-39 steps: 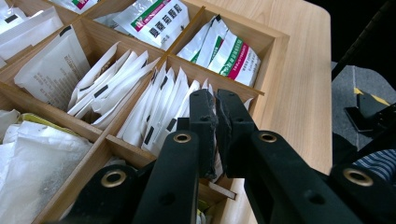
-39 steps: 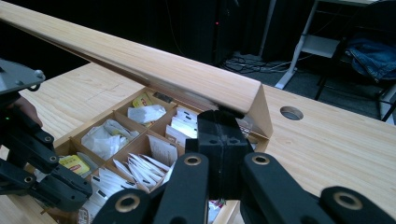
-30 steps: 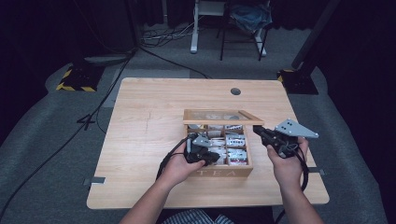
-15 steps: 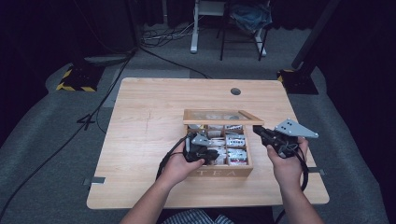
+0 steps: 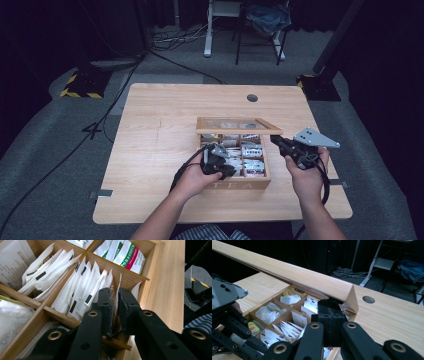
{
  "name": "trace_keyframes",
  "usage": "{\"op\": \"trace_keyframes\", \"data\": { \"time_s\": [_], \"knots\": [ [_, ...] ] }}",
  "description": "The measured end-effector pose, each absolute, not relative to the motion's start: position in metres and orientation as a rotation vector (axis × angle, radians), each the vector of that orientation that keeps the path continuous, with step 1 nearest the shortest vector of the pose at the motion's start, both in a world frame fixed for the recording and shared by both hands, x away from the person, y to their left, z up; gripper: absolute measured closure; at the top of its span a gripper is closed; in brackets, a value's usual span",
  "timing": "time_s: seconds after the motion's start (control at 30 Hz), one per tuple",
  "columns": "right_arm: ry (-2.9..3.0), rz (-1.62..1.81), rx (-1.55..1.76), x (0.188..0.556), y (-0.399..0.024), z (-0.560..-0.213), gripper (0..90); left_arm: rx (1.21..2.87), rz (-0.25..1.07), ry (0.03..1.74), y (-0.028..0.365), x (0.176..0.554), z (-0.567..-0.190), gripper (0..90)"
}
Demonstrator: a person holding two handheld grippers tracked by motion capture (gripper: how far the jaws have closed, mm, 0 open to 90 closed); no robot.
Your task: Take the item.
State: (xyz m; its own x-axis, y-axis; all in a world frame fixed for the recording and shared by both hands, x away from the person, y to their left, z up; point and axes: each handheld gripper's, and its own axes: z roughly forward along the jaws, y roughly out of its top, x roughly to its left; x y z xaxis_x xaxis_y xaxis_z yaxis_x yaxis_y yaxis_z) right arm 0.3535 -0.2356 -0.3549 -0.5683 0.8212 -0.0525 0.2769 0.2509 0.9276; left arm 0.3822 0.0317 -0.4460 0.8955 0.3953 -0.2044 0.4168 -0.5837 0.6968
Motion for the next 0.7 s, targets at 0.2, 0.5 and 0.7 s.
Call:
{"op": "trace_keyframes", "data": {
  "time_s": [0.2, 0.5, 0.7],
  "knots": [
    [1.984, 1.304, 0.995, 0.353, -0.235, -0.355, 90.0, 2.264, -0.031, 0.544, 0.031, 0.38, -0.445, 89.8],
    [1.983, 1.305, 0.994, 0.354, -0.236, -0.355, 90.0, 2.175, 0.068, 0.509, 0.04, 0.375, -0.43, 90.0],
    [1.982, 1.302, 0.991, 0.354, -0.235, -0.355, 90.0, 2.118, 0.114, 0.502, 0.044, 0.371, -0.422, 90.0]
  ]
}}
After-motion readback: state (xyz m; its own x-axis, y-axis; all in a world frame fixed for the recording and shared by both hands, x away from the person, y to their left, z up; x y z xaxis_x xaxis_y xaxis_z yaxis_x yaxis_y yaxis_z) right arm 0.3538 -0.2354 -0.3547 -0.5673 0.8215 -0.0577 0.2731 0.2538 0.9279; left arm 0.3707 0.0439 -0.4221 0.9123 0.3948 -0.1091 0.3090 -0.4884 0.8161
